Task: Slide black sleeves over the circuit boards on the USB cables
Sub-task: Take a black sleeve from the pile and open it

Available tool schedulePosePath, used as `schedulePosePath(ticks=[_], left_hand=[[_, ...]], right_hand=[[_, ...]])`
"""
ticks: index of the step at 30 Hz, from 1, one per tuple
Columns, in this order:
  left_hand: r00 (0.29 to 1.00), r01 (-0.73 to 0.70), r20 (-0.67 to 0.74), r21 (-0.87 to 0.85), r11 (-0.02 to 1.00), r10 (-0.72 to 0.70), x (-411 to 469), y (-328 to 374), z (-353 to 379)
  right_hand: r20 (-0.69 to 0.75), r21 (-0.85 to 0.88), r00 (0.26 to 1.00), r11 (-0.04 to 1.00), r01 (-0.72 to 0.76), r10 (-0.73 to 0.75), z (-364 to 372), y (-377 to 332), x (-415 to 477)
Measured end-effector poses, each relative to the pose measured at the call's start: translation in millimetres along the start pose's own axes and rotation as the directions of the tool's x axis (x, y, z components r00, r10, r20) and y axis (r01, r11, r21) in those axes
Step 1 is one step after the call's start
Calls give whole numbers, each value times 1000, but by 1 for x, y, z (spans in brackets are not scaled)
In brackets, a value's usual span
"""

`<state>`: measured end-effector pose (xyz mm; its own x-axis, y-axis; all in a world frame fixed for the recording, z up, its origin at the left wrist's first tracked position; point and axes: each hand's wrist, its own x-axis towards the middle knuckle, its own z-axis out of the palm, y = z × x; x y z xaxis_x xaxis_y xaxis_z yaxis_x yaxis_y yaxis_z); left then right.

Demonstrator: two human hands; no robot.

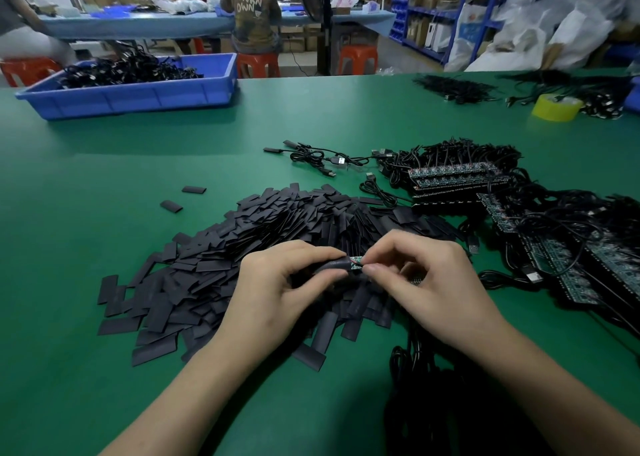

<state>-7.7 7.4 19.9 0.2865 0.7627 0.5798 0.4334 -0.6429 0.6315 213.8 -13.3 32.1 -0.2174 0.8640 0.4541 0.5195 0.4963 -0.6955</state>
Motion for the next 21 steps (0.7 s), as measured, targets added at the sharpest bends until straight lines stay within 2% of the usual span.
schedulePosePath(ticks=[4,8,21], left_hand=[[1000,2,6,-5,1000,-2,-1,0,1],[999,-28,20,11,1000,28,-2,-2,3],[992,-127,4,113,985,128,-4,-3,2]], right_hand=[[-23,-84,995,992,92,-94,-1,2,0],[-20,-96,992,988,124,-126,2,4,-1],[-3,-69,1000,997,19,-19,1,-1,0]])
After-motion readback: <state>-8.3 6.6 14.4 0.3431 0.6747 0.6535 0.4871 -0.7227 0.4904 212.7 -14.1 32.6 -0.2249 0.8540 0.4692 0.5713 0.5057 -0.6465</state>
